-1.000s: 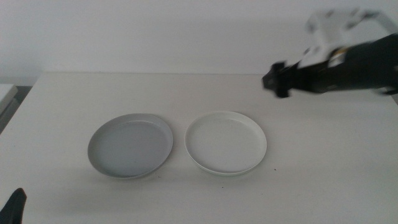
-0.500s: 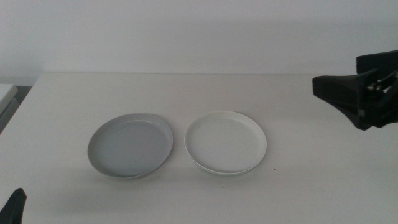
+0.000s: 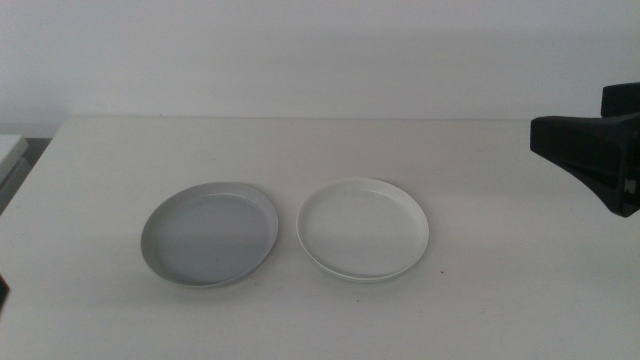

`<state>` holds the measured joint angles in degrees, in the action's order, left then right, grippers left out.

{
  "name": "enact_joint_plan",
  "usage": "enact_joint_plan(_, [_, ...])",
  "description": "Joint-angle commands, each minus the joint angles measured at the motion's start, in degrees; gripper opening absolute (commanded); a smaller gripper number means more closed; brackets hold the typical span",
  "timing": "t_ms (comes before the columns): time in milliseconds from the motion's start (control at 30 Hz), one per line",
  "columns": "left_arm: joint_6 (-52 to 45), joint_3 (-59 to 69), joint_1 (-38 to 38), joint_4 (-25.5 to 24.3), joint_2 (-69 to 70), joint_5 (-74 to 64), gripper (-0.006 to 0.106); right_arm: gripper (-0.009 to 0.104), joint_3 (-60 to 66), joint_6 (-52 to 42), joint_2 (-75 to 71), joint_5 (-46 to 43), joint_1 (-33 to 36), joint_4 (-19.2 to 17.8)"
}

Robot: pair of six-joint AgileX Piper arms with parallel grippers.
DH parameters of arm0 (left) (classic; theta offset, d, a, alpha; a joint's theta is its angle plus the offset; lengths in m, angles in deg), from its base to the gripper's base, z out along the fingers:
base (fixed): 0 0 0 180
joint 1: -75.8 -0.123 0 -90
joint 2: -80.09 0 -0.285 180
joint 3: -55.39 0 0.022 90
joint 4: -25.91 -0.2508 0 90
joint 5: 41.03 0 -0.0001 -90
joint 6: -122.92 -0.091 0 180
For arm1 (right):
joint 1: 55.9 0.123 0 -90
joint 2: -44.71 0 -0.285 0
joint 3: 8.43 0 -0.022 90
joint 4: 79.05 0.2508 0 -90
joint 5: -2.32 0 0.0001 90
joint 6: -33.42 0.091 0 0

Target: Stack the three bowls on top of each other.

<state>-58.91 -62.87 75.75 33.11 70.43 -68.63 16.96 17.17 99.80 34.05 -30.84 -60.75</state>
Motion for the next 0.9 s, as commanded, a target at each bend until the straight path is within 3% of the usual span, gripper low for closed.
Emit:
enact_joint_plan(0, [-0.5, -5.5, 0.3, 3.0, -3.0, -3.7, 0.094, 0.082, 0.3, 0.0, -0.3, 0.0, 0.2, 0.0])
enact_joint_plan(100, [-0.5, -12.3, 0.3, 4.9, -8.6, -6.8, 0.094, 0.082, 0.3, 0.0, -0.3, 0.0, 0.2, 0.0])
enact_joint_plan(233, [-0.8, -19.7, 0.3, 0.7, -17.6, -7.9, 0.094, 0.082, 0.3, 0.0, -0.2, 0.0, 0.2, 0.0])
enact_joint_plan(500, [0.5, -26.6, 0.3, 1.4, -33.1, -23.4, 0.094, 0.082, 0.3, 0.0, -0.2, 0.0, 0.2, 0.0])
enact_joint_plan(867, [-1.5, -34.1, 0.0, 4.8, -56.3, -14.7, 0.094, 0.082, 0.3, 0.0, -0.2, 0.0, 0.2, 0.0])
